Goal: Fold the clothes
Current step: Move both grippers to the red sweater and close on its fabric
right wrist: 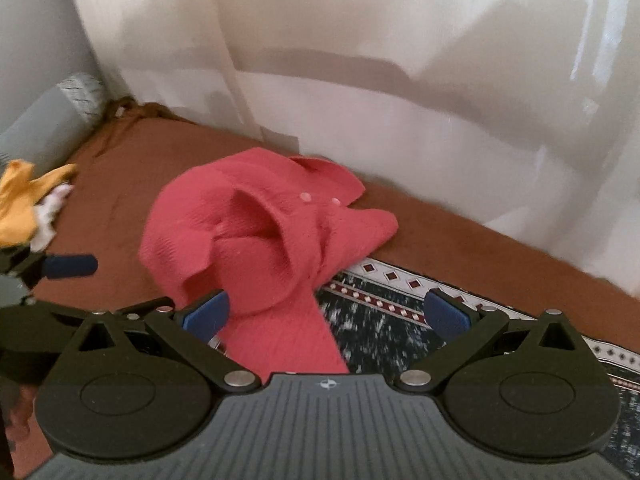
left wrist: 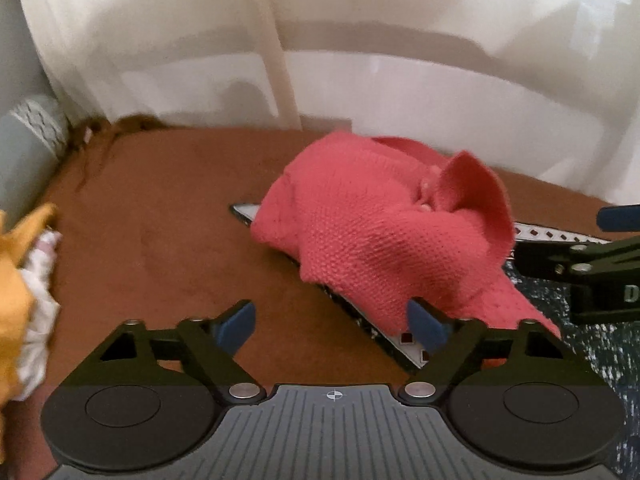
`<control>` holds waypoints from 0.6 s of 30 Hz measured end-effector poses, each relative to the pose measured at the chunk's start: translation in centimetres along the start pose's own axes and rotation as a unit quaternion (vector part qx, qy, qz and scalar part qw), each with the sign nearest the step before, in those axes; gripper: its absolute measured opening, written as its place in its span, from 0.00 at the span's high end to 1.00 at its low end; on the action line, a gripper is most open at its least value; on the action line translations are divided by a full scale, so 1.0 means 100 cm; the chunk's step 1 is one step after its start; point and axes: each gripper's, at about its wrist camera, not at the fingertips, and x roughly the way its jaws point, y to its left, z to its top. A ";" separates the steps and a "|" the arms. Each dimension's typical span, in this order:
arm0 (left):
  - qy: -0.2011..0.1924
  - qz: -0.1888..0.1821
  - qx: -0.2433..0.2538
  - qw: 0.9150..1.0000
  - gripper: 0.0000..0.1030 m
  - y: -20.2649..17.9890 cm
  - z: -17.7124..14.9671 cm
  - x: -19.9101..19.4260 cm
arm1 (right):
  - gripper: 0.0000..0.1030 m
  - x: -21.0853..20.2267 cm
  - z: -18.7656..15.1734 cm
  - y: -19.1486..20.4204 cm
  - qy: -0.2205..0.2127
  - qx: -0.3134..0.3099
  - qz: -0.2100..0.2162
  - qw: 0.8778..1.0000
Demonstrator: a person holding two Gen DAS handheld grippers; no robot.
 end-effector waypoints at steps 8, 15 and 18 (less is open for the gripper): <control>0.025 -0.057 -0.017 0.998 0.50 0.004 0.001 0.014 | 0.14 0.039 0.012 0.013 0.011 -0.043 -0.001 0.999; -0.030 -0.055 0.043 0.997 0.21 -0.015 -0.019 -0.008 | 0.36 0.052 0.018 0.013 0.018 -0.031 0.026 0.999; -0.024 -0.051 0.026 0.998 0.23 -0.018 -0.012 0.004 | 0.59 0.053 0.020 0.011 0.026 -0.016 0.048 0.998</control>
